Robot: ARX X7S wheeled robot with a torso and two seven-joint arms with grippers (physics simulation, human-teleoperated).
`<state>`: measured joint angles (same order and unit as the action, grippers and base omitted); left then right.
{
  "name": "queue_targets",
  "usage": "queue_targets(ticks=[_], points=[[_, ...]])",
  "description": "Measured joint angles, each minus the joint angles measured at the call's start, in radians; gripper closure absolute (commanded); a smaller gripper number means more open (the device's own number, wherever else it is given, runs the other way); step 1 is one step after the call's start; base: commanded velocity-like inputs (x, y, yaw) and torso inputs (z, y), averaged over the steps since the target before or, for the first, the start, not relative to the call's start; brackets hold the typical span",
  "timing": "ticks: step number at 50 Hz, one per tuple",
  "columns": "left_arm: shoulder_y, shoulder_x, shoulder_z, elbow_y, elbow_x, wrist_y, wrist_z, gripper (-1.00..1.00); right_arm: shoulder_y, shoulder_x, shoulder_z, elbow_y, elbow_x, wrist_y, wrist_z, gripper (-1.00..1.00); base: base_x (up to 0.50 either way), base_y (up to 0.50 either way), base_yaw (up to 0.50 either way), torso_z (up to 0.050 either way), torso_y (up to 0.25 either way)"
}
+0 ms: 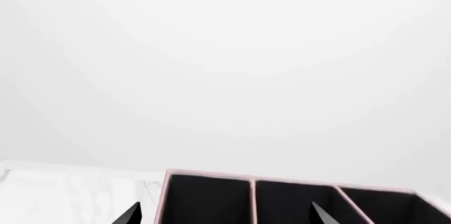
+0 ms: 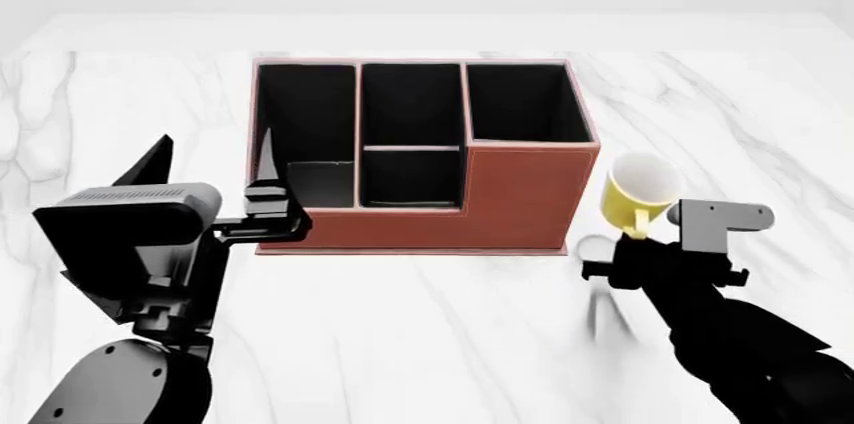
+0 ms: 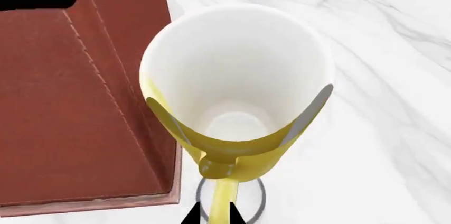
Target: Pick up the yellow and white mug and place it to the right of the caddy.
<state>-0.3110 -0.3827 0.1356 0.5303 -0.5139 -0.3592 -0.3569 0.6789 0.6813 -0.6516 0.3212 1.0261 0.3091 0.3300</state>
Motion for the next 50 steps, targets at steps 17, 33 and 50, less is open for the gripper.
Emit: queue_targets(ticks=[17,33,50], points=[[-0.003,0.002,0.015,-0.022,0.013,0.010,0.001,-1.00,0.097,-0.066,-0.022,0.181,-0.037,0.010,-0.077,1.00,0.00,0.00,0.00,0.000,0.001],[-0.009,0.005,0.031,-0.051,0.028,0.022,0.003,-1.00,0.192,-0.151,-0.052,0.414,-0.088,-0.007,-0.180,1.00,0.00,0.00,0.00,0.001,0.001],[-0.013,0.004,0.038,-0.066,0.032,0.029,0.003,-1.00,0.285,-0.246,-0.080,0.661,-0.140,-0.048,-0.280,1.00,0.00,0.00,0.00,0.000,0.001]])
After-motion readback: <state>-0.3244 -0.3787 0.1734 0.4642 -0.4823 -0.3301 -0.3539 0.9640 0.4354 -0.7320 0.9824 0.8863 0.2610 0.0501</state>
